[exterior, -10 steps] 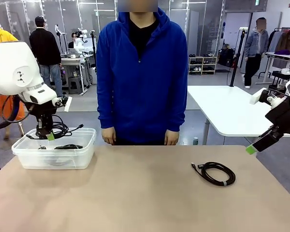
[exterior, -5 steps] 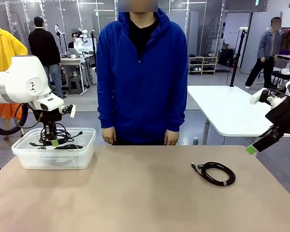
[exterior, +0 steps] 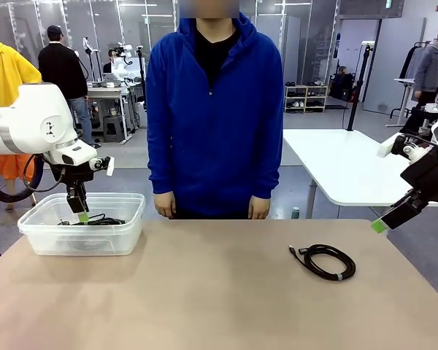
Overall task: Organize and store the cables.
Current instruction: Place the USB Extension Cable into the Organizing box.
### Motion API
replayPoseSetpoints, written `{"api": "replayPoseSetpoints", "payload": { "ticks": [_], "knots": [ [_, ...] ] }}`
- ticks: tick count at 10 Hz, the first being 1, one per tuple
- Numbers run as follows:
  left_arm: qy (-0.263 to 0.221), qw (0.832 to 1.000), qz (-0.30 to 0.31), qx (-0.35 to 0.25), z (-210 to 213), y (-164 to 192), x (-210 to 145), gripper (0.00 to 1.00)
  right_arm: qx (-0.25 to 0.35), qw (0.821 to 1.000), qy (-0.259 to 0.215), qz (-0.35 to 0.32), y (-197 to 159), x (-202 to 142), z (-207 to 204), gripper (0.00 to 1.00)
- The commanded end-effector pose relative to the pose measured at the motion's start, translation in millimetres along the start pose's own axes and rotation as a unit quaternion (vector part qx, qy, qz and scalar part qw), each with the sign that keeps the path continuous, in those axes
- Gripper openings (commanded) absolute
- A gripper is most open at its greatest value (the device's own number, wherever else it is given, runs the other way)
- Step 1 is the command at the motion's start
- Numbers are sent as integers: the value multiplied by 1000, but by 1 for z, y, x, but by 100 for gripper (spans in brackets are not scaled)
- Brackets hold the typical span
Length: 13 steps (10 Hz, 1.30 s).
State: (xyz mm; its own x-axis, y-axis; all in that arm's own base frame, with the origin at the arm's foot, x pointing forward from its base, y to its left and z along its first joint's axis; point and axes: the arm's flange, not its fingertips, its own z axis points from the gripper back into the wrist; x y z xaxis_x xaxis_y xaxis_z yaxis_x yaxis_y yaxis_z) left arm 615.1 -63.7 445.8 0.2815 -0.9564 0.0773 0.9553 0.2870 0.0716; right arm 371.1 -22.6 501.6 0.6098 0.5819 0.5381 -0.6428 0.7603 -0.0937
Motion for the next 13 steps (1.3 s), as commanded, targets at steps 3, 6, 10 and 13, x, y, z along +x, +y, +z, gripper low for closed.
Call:
{"api": "replayPoseSetpoints", "payload": {
  "ticks": [3,6,10,13],
  "knots": [
    [6,1000,14,-5,11,-4,1,87,-2,1000,2,-2,0,0,1,100],
    [1,1000,19,-3,11,-9,-4,100,-2,1000,2,-2,0,0,1,100],
    [0,1000,12,1,8,-3,-2,90,-2,1000,2,-2,0,0,1,100],
    [0,1000,12,1,8,-3,-2,90,-2,1000,2,-2,0,0,1,100]
  ]
}}
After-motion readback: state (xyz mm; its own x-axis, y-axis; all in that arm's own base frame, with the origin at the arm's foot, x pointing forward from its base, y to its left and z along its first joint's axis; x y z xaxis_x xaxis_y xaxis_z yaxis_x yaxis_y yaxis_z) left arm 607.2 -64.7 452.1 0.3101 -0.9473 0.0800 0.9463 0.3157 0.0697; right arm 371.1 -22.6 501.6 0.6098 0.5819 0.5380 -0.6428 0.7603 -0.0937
